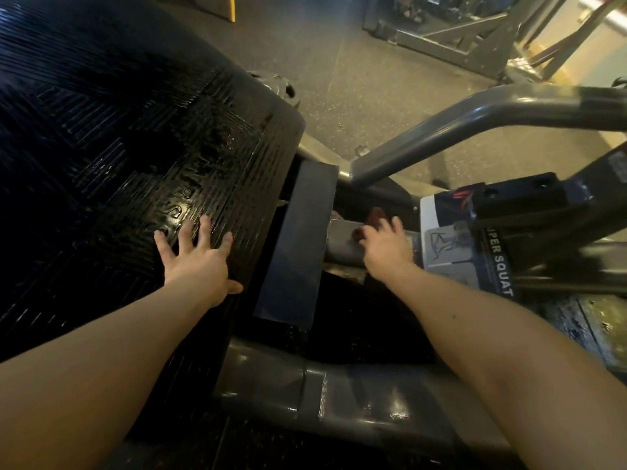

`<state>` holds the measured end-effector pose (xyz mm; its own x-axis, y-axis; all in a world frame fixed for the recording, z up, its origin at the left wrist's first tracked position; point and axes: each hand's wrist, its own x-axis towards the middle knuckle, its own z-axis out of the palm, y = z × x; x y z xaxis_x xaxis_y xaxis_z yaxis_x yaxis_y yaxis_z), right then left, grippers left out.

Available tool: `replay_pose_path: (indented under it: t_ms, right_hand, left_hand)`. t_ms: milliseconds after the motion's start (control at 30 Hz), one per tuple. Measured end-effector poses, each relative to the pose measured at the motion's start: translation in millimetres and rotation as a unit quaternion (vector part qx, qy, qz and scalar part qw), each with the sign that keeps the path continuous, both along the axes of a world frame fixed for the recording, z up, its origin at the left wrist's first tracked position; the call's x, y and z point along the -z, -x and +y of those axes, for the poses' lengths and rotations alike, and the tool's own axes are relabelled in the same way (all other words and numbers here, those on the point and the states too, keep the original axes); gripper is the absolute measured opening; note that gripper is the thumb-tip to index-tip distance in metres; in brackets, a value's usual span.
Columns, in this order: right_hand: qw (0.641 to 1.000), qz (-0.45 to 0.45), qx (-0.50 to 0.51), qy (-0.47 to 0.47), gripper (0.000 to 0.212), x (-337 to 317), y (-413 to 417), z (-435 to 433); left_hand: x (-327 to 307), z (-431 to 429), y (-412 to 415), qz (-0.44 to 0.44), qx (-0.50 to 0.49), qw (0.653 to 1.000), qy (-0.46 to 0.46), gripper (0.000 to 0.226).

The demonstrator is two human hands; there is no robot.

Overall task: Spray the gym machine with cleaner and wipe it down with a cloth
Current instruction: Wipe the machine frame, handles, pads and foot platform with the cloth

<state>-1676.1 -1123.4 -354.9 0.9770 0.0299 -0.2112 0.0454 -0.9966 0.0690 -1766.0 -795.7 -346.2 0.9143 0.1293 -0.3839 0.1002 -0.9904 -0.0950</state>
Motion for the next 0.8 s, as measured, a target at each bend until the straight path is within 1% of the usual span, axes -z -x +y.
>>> replay_pose_path:
  t_ms: [67,133,200,267,333,433,500,600,700,767,800]
  right_hand:
    - [0.996,-0.012,0.052,0.067,0.047,-8,-7,-25]
    - [0.991,-0.037,0.085,0.094,0.052,-5,2,-29]
    - [0.990,-0.060,0.102,0.073,0.061,9,24,-20]
    - [0.989,-0.087,0.112,0.040,0.061,22,49,-7]
    - [0.991,-0.073,0.115,0.011,0.059,26,60,-5]
    - [0.990,-0.037,0.127,-0.040,0.052,15,31,-18]
    - [0.989,-0.032,0.133,-0.049,0.045,3,7,-17]
    - [0.995,-0.031,0.078,-0.054,0.041,-2,-4,29]
    - [0.991,-0.059,0.018,-0.121,0.046,14,11,80]
    - [0.987,-0.028,0.014,-0.159,0.051,22,18,74]
    - [0.988,-0.026,0.022,-0.151,0.051,19,17,62]
  left_hand:
    - [0,0,0,0.000,-0.001,1.000,0.006,0.107]
    - [-1,0,0,0.000,-0.003,1.000,0.006,0.107]
    - [-1,-1,0,0.005,-0.002,1.000,0.009,0.107]
    - [-1,-1,0,0.002,-0.004,1.000,0.011,0.107]
    - [-2,-2,0,0.002,-0.007,1.000,0.014,0.107]
    - [0,-1,0,0.001,-0.007,1.000,0.015,0.106]
    - [2,0,0,-0.005,-0.005,1.000,0.015,0.106]
    - [4,1,0,-0.012,-0.005,1.000,0.018,0.105]
    - [6,3,1,-0.014,-0.005,1.000,0.023,0.105]
    - [7,4,2,-0.018,0.002,1.000,0.025,0.104]
    - [8,5,2,-0.022,0.003,0.999,0.025,0.104]
